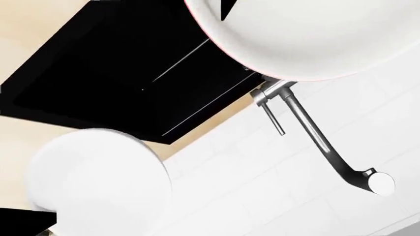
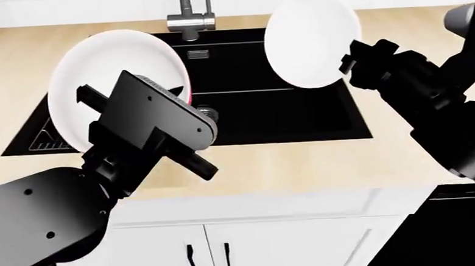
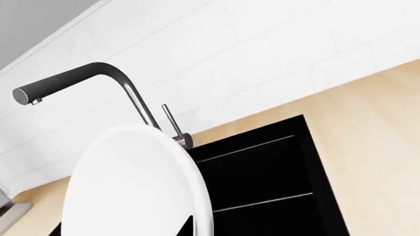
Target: Stack the bowls in the sink.
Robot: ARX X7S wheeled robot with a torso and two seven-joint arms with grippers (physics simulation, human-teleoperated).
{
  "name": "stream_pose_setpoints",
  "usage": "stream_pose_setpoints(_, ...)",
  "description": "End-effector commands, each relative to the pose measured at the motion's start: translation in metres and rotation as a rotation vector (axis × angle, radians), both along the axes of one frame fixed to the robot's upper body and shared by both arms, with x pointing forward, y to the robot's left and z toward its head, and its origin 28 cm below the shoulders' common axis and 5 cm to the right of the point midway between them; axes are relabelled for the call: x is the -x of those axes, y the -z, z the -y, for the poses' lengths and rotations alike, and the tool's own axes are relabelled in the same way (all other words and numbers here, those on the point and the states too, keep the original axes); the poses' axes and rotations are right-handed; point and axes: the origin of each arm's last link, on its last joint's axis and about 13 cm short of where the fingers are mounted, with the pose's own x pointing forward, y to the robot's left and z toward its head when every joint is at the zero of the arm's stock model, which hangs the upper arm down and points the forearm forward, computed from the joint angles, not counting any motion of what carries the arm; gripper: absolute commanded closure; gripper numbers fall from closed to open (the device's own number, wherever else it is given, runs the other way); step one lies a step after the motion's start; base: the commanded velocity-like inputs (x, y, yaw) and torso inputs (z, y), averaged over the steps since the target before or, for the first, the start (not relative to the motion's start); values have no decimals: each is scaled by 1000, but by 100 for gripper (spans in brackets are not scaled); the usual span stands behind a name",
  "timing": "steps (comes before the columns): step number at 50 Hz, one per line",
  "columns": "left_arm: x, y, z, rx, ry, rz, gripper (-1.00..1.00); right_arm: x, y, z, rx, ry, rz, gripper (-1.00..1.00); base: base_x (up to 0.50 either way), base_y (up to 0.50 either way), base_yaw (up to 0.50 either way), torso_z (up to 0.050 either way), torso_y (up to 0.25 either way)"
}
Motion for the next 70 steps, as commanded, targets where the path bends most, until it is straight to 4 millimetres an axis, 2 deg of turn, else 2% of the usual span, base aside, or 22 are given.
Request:
stream_pose_setpoints(1, -7, -7, -3, 26, -64, 25, 100, -8, -10, -2, 25, -3, 14, 100, 500, -40, 0, 10, 0)
stream_pose_setpoints(21, -12, 0, -3, 24, -64, -2, 100, -10, -11, -1, 39, 2, -1, 100, 500, -44, 0, 0, 3)
stream_pose_setpoints(36, -8, 3, -4, 18, -61, -8, 100, -9, -11, -4, 49, -11, 6, 100, 500, -39, 0, 1, 3)
stream_pose_setpoints(46, 7, 10, 7, -17, 54, -59, 100, -7, -12, -3, 57, -11, 18, 100, 0, 0, 0, 0, 2)
stream_pose_setpoints(56, 14, 16, 18, -56, 131, -107, 100, -4, -15, -1, 51, -1, 27, 100, 0, 0, 0, 1, 1)
stream_pose_setpoints(62, 12, 20, 24, -66, 183, -153, 100, -4, -16, -1, 51, 1, 29, 100, 0, 0, 0, 0, 2)
stream_pose_setpoints(70, -1, 24, 28, -63, 206, -215, 100, -2, -20, 0, 47, 3, 40, 100, 0, 0, 0, 0, 1)
